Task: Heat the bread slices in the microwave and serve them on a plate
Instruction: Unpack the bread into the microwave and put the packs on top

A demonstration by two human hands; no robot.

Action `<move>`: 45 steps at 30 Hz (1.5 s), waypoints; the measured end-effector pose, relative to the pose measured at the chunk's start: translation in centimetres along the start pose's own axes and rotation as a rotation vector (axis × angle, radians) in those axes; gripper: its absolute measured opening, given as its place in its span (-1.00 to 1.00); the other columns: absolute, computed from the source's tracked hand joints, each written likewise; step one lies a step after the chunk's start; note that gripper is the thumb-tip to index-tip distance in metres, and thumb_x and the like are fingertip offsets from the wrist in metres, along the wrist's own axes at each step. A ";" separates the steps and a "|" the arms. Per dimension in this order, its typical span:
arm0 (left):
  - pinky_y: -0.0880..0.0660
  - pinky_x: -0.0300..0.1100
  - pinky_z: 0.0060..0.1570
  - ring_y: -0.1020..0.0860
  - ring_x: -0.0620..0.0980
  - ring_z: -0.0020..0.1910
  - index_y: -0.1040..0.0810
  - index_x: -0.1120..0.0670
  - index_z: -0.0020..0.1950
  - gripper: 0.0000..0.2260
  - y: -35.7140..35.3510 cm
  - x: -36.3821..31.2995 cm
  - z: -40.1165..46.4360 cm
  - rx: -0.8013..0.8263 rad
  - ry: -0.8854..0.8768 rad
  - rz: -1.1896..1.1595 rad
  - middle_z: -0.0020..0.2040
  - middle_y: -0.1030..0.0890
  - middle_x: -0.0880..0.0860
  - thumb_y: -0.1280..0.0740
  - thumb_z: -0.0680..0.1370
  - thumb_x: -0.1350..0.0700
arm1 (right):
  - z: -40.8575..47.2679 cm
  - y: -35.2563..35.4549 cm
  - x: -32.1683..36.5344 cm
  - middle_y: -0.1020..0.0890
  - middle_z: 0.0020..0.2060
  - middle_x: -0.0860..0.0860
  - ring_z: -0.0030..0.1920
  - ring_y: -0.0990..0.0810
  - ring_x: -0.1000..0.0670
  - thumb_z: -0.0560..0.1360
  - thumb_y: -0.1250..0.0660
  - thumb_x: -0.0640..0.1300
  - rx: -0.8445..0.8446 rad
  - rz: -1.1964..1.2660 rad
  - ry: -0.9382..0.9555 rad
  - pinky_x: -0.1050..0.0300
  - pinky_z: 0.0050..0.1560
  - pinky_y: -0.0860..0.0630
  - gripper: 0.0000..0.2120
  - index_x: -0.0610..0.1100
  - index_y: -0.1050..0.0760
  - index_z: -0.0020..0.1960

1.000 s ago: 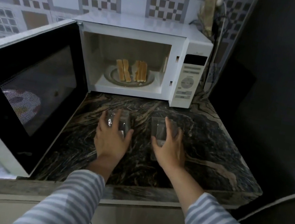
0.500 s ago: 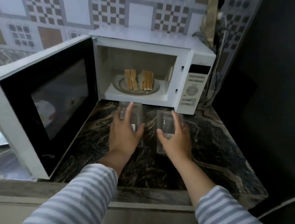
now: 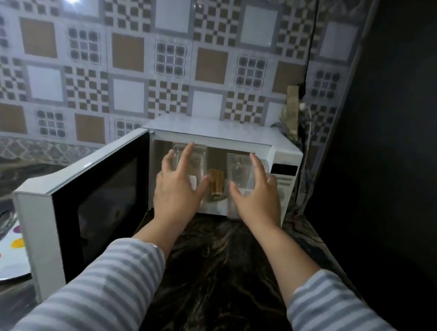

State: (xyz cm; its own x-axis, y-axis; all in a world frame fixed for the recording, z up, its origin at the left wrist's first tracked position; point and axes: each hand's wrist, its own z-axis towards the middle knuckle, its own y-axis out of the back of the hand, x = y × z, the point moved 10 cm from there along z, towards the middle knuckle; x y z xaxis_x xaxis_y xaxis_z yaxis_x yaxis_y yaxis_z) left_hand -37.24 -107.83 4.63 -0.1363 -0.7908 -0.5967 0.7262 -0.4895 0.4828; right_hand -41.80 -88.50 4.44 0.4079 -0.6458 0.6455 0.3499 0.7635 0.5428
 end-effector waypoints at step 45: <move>-0.26 0.19 0.36 -0.13 0.21 0.51 0.00 -0.13 0.55 -0.37 -11.4 2.3 26.4 0.210 0.069 0.354 0.57 -0.07 0.08 -0.13 0.55 -0.27 | 29.1 -8.3 -1.3 -0.26 0.50 -0.06 0.44 -0.29 -0.19 0.49 -0.24 0.29 0.294 -0.236 -0.065 -0.09 0.36 -0.34 -0.29 0.08 -0.10 0.53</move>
State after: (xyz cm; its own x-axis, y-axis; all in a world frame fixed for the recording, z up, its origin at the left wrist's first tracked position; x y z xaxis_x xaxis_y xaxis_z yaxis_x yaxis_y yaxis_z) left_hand -63.61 -113.77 14.62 0.1477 -0.9009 -0.4082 0.5657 -0.2616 0.7820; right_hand -69.83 -93.90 14.75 0.2874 -0.8095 0.5119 0.1675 0.5687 0.8053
